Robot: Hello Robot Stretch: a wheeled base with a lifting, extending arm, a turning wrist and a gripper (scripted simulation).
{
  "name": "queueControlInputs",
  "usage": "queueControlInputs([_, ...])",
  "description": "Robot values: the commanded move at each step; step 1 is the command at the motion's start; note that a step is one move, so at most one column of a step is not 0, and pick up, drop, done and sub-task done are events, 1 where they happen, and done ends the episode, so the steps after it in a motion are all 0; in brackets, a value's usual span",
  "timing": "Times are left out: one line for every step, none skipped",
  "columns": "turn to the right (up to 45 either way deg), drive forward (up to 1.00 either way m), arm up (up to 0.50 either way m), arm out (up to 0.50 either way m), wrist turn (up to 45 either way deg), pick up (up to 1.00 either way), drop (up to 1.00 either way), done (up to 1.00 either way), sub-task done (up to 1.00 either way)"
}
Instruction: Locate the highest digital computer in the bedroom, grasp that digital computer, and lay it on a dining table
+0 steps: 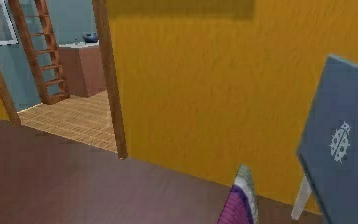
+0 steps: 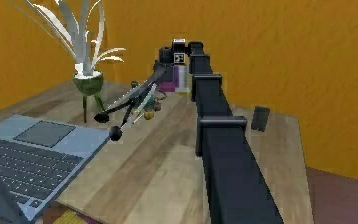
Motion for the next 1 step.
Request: queueControlInputs([0.0,0.00,0.00,0.00,45.0,0.00,0.00,0.00,0.00])
